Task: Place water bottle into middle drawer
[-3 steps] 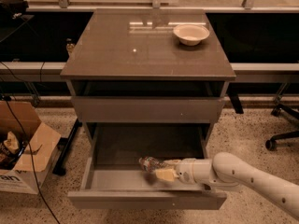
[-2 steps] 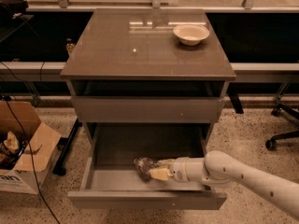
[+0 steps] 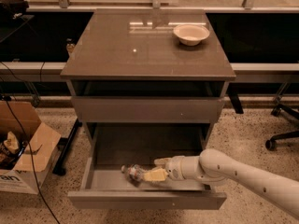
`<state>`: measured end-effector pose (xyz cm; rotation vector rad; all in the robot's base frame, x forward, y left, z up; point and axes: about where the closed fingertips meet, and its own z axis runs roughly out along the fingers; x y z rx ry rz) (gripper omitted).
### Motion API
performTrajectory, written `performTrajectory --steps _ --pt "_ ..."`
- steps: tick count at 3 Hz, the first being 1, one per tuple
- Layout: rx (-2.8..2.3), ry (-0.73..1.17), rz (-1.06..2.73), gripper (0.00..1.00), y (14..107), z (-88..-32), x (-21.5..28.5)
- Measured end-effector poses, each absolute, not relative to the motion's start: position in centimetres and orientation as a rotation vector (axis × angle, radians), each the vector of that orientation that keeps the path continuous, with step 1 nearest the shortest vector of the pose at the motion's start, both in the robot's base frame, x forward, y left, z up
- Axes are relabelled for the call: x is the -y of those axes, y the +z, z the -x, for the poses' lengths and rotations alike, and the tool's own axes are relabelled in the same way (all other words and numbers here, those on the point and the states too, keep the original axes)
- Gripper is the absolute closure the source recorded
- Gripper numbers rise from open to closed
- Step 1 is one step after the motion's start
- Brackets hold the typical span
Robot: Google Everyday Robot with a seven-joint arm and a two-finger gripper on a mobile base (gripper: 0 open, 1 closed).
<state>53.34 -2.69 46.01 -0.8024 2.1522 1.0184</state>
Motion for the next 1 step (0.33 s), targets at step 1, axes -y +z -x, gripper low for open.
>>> performTrajectory --steps 1 --pt "-2.152 1.02 0.804 0.0 45.99 -53.32 2.59"
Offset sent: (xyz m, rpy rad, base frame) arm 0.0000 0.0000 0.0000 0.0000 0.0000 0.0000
